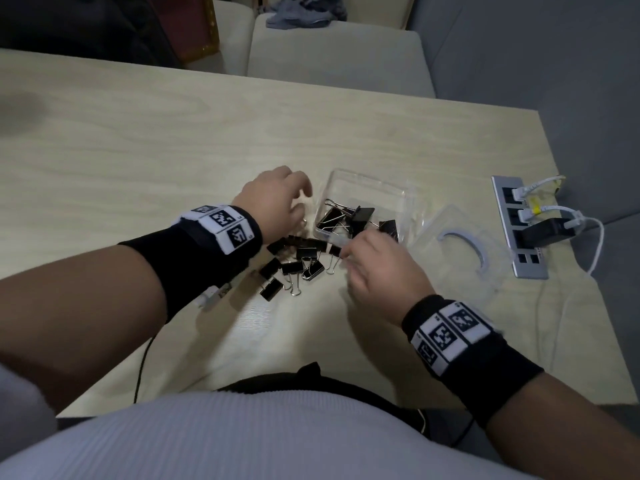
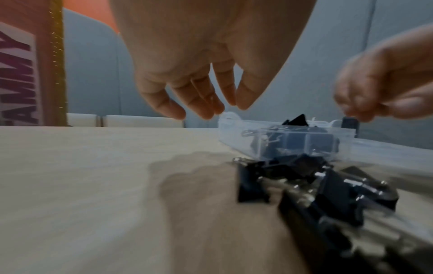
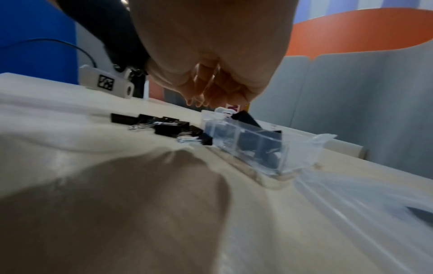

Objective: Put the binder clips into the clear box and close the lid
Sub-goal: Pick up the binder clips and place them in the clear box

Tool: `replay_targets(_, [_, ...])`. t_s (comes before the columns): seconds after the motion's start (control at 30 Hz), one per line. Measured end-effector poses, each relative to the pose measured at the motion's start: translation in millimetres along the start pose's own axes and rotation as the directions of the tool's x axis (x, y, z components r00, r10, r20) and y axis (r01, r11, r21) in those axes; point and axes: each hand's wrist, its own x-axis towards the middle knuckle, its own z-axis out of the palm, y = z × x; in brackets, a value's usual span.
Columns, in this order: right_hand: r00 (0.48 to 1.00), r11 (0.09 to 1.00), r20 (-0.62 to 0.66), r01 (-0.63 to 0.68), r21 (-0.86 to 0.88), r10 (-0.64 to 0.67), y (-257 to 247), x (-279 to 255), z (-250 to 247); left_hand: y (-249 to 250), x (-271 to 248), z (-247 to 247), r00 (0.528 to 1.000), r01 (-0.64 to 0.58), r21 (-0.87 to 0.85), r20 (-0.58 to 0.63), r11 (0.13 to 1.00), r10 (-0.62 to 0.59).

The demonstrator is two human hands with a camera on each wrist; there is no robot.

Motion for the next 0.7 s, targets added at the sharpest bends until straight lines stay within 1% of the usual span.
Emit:
replay_targets(0.03, [0.998,0.999,0.046,0.040,-0.001,-0.040,-4,0,5,-8,-3,-3,0.998,0.018,0.011,0.059,1.000,-0.018])
replay_targets(0.07, [0.994,0.998,0.096,0.053,-0.014,-0.052,-9,1,10,-14,-6,-6,0.992,0.022,0.034,0.121,0.999,-0.026])
replay_targets(0.13, [0.979,0.997,0.201,0.053,-0.063,-0.040,-16,7,18,-23,-12,-10,0.977,0.018,0.065,0.211,0.998,-0.031])
replay_targets(0.2, [0.956,0.992,0.292,0.048,-0.120,-0.011,-20,13,21,-25,-18,-12,0.962,-0.002,0.092,0.271,0.996,-0.023])
replay_targets(0.27, [0.936,0.980,0.352,0.057,-0.189,0.014,-21,19,22,-24,-23,-13,0.932,-0.058,0.192,0.362,0.980,-0.016])
replay_targets(0.33, [0.929,0.971,0.367,0.055,-0.234,0.036,-22,21,22,-22,-26,-10,0.896,-0.095,0.288,0.442,0.953,-0.044])
replay_targets(0.4, [0.941,0.969,0.334,0.028,-0.244,0.057,-22,21,21,-21,-28,-5,0.884,-0.103,0.308,0.464,0.946,-0.055])
replay_targets(0.47, [0.950,0.970,0.302,-0.007,-0.245,0.083,-21,18,22,-21,-30,1,0.891,-0.089,0.283,0.451,0.955,-0.050])
replay_targets(0.5, [0.946,0.972,0.307,-0.030,-0.231,0.102,-20,16,23,-20,-31,3,0.897,-0.082,0.266,0.440,0.960,-0.045])
replay_targets(0.57, [0.926,0.975,0.359,-0.037,-0.221,0.117,-17,12,25,-18,-35,7,0.903,-0.094,0.244,0.429,0.965,-0.021])
replay_targets(0.63, [0.909,0.969,0.397,-0.030,-0.245,0.128,-16,11,26,-16,-38,11,0.899,-0.122,0.250,0.438,0.961,0.000])
replay_targets(0.7, [0.909,0.970,0.391,-0.049,-0.240,0.143,-14,12,28,-12,-37,12,0.889,-0.124,0.244,0.458,0.962,-0.001])
